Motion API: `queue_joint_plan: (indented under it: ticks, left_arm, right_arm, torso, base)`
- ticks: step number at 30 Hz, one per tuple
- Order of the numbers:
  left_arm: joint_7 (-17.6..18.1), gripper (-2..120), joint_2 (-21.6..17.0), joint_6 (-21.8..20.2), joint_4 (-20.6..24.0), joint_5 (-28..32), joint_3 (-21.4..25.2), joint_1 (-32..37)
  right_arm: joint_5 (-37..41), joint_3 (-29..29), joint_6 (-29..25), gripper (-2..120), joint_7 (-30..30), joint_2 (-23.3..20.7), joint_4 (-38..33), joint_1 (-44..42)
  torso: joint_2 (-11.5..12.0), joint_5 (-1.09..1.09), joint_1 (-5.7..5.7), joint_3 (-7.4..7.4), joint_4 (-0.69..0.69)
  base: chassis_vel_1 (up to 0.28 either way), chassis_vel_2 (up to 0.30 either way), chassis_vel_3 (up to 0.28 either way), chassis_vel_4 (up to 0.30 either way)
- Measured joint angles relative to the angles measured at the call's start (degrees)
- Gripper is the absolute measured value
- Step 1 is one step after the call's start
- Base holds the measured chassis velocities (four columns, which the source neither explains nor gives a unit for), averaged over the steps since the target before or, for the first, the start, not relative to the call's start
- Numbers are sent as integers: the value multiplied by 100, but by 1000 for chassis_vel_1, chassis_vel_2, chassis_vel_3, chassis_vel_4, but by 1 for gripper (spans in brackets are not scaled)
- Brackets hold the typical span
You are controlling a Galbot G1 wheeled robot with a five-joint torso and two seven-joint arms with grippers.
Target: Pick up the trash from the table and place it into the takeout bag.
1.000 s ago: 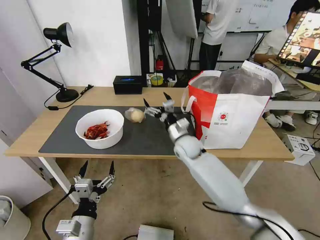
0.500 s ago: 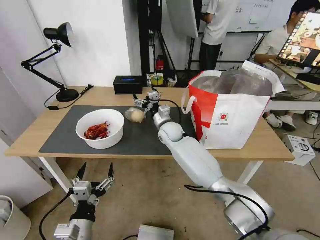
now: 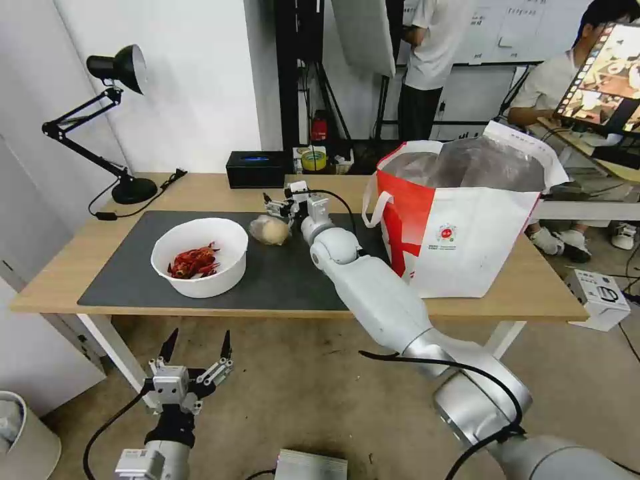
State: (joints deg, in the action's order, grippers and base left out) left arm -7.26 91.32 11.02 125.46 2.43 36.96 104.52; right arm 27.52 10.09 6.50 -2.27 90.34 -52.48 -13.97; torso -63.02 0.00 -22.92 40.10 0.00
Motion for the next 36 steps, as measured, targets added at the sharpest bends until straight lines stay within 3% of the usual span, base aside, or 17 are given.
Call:
queue_joint_plan:
  ticks: [11, 31, 34, 36]
  left_arm:
    - [-18, 100, 1, 16, -154, -50, -71, -71]
    - [-32, 100, 2, 123, -318, -51, -87, -132]
    - [-32, 100, 2, 141, -322, -52, -80, -123]
    - [-33, 100, 2, 170, -335, -51, -76, -113]
  right_arm:
    - [-40, 157, -100, 100, 505, 4, 352, -151]
    - [-251, 190, -322, 100, 679, 12, 677, -232]
    - [-251, 195, -314, 94, 680, 14, 680, -241]
    - [-263, 203, -302, 81, 682, 15, 692, -278]
  torso:
    - [0, 0, 1, 0, 0]
    - [-1, 0, 0, 0, 0]
    - [-1, 0, 0, 0, 0]
    - [-1, 0, 0, 0, 0]
  base:
    - [0, 0, 0, 0]
    - [0, 0, 0, 0]
    - [0, 0, 0, 0]
    - [0, 0, 0, 0]
